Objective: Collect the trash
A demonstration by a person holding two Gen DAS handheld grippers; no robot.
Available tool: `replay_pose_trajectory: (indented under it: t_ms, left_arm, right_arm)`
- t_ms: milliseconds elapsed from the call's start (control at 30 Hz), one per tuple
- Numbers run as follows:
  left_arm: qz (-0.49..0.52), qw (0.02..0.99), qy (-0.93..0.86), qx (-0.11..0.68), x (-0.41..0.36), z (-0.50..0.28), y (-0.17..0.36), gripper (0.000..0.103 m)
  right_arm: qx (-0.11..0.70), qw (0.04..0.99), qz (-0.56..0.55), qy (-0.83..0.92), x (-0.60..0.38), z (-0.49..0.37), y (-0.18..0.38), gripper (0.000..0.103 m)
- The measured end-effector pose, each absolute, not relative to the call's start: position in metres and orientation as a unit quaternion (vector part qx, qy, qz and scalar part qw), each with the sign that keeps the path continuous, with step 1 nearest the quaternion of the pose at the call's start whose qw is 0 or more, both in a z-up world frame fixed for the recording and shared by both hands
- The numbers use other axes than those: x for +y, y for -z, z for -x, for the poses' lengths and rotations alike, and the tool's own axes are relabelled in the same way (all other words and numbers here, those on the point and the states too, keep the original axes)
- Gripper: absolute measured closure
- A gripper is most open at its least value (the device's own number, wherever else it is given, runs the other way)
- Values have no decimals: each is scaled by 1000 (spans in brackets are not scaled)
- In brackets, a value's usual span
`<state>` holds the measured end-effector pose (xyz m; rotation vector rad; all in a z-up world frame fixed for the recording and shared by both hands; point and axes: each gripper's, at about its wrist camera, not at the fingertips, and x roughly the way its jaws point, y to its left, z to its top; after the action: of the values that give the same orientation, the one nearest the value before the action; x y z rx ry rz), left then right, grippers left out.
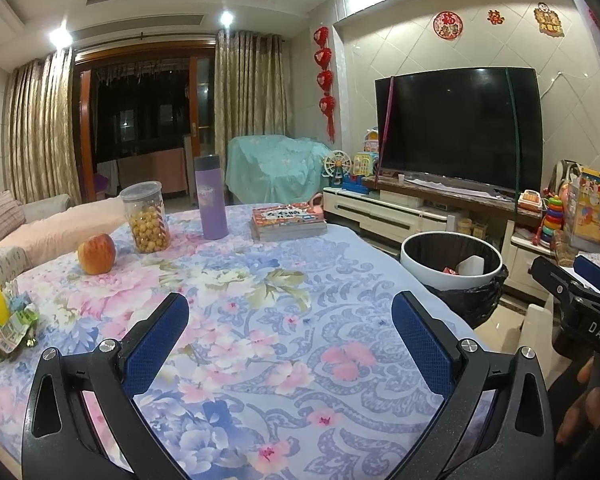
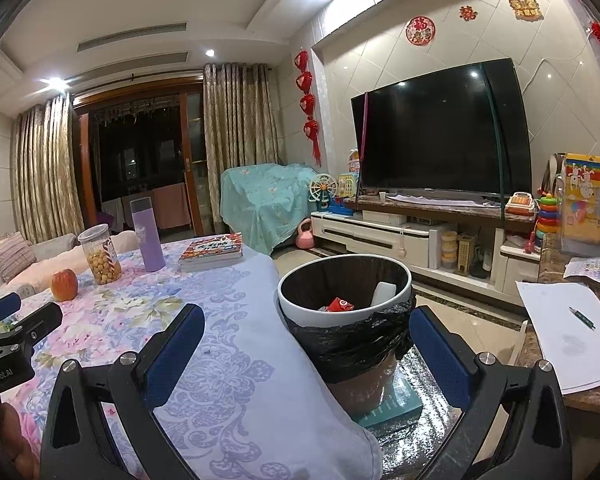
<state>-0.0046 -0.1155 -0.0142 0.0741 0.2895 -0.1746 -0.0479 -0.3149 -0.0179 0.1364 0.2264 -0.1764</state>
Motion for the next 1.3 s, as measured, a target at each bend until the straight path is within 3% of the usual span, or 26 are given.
replay_pose_trajectory:
  t_ms: [1300]
  left_arm:
    - [-40, 984, 88, 149, -114, 3, 19, 0]
  right_arm:
    - [111, 988, -67, 83, -310, 47, 17, 0]
